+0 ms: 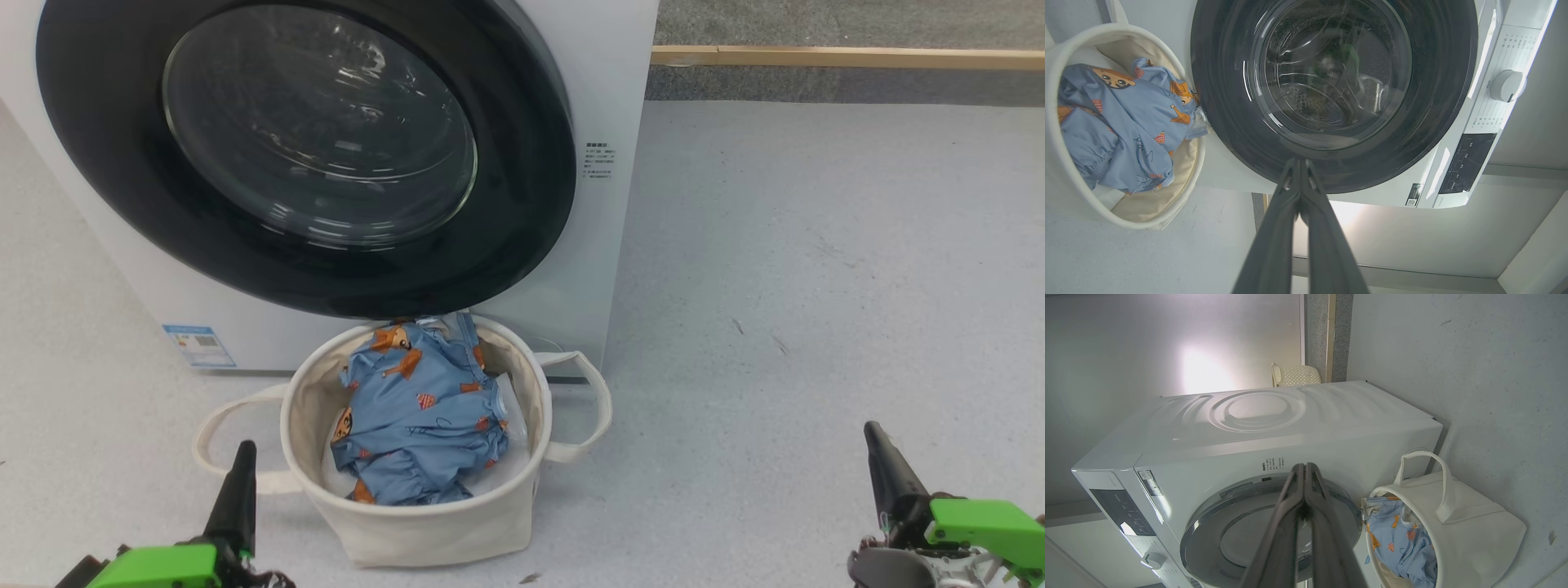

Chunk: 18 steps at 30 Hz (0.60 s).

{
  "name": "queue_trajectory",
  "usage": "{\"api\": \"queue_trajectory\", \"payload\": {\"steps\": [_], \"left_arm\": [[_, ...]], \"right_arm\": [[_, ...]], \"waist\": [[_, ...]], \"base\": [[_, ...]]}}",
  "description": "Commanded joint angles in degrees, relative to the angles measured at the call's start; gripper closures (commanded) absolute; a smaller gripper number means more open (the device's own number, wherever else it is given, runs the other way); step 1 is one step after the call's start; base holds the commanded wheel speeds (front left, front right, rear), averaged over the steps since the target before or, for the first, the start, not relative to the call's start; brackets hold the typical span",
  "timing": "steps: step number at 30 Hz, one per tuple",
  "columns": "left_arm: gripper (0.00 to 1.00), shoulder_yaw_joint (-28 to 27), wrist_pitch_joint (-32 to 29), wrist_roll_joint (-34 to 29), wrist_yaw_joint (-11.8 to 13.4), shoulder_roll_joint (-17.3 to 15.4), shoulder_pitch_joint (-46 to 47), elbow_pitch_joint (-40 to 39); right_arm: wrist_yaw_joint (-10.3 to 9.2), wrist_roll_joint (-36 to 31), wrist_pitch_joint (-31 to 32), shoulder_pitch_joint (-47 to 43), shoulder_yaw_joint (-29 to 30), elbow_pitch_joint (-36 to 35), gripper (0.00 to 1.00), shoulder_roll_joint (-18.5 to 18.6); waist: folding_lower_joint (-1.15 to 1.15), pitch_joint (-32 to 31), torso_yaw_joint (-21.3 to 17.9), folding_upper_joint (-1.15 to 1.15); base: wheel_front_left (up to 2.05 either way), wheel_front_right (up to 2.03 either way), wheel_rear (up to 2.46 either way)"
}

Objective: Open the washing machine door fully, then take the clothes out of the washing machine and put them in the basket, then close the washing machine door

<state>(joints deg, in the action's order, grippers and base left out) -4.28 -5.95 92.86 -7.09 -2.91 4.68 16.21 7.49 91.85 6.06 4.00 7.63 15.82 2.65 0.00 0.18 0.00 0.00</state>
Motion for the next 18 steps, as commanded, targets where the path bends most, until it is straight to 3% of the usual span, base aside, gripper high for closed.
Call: {"api": "queue_trajectory", "payload": {"steps": [1, 18], "left_arm": [[1.0, -1.96, -0.31, -0.46, -0.4, -0.21, 1.48, -2.18], [1.0, -2.04, -0.37, -0.53, -0.4, -0.16, 1.49, -2.17]], "right_arm": [[0.0, 0.3, 0.44, 2.18, -1.09, -1.79, 1.0, 0.22], [0.0, 0.3, 0.44, 2.18, -1.1, -1.79, 1.0, 0.22]], "waist": [[0.0, 0.0, 0.0, 0.0], [0.0, 0.0, 0.0, 0.0]], "base": [[0.0, 0.0, 0.0], [0.0, 0.0, 0.0]]}}
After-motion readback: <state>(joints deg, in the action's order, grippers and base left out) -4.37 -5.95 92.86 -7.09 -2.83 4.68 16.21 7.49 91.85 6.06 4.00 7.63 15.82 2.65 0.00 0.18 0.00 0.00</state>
